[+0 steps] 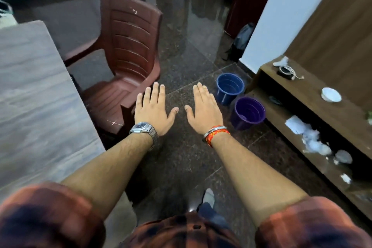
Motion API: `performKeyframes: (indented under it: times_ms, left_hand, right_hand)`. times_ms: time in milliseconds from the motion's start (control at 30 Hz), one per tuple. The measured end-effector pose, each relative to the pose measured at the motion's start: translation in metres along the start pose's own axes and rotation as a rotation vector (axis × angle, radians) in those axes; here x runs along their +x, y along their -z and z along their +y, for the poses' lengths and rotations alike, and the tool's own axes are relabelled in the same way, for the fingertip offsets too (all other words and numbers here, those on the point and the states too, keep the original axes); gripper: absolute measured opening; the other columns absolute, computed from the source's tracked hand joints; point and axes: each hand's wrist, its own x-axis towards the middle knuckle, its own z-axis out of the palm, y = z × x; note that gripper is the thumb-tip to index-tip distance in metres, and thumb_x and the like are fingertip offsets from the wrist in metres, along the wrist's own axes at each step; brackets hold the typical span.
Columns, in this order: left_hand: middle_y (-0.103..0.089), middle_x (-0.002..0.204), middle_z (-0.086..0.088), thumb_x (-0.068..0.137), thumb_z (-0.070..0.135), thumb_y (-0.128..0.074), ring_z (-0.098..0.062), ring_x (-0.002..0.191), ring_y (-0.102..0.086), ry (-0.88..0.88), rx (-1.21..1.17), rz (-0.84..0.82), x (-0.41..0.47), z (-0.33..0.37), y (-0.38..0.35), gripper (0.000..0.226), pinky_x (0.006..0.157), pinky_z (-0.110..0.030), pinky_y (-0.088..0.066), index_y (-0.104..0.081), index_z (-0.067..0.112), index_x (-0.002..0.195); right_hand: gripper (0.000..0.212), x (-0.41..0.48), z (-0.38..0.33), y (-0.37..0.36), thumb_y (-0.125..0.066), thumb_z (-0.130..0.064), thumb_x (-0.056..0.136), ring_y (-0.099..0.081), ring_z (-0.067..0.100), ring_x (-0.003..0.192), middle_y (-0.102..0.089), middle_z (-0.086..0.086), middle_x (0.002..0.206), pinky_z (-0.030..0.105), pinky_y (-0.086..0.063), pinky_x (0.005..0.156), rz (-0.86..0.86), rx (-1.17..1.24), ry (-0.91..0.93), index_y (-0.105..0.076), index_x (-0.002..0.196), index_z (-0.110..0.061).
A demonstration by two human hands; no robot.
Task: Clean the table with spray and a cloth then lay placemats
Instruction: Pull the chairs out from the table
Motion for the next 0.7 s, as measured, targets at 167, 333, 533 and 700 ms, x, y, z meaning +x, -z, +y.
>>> performKeyframes:
  times_ms: [167,333,533,700]
  left_hand:
    - [-0.002,0.168,-0.007,0.096,0.065,-0.028,-0.028,0.153,-0.008,0.189,-0.029,0.043,0.101,0.036,0.017,0.086,0.123,-0.047,-0.005,-0.002,0.014,0.160]
    - [-0.005,0.168,-0.007,0.100,0.060,-0.028,-0.027,0.153,-0.010,0.365,-0.187,0.061,0.193,0.062,0.023,0.080,0.123,-0.047,-0.006,-0.005,0.013,0.160]
    - [-0.007,0.168,-0.007,0.098,0.061,-0.031,-0.027,0.153,-0.013,0.446,-0.215,0.109,0.337,0.050,0.009,0.082,0.123,-0.047,-0.007,-0.007,0.013,0.160]
    - [-0.007,0.167,-0.010,0.098,0.062,-0.030,-0.030,0.152,-0.014,0.546,-0.217,0.133,0.453,0.023,0.016,0.084,0.123,-0.048,-0.008,-0.006,0.012,0.160]
  right_hand:
    - [0.068,0.120,0.053,0.015,-0.049,-0.030,0.093,-0.014,0.024,0.147,-0.017,0.010,0.159,0.041,-0.015,0.119,-0.031,-0.010,0.203,-0.019,0.150,-0.007]
    - [0.070,0.234,0.080,0.008,-0.054,-0.020,0.093,-0.015,0.022,0.147,-0.015,0.009,0.159,0.039,-0.018,0.119,-0.065,0.016,0.353,-0.017,0.151,-0.008]
    - [0.079,0.391,0.092,-0.021,-0.065,-0.015,0.086,-0.018,0.022,0.146,-0.016,0.007,0.159,0.037,-0.018,0.118,-0.102,-0.004,0.512,-0.019,0.150,-0.010]
    - [0.089,0.523,0.088,-0.034,-0.076,-0.013,0.078,-0.022,0.022,0.145,-0.020,0.005,0.158,0.038,-0.022,0.117,-0.171,-0.031,0.654,-0.024,0.150,-0.011]
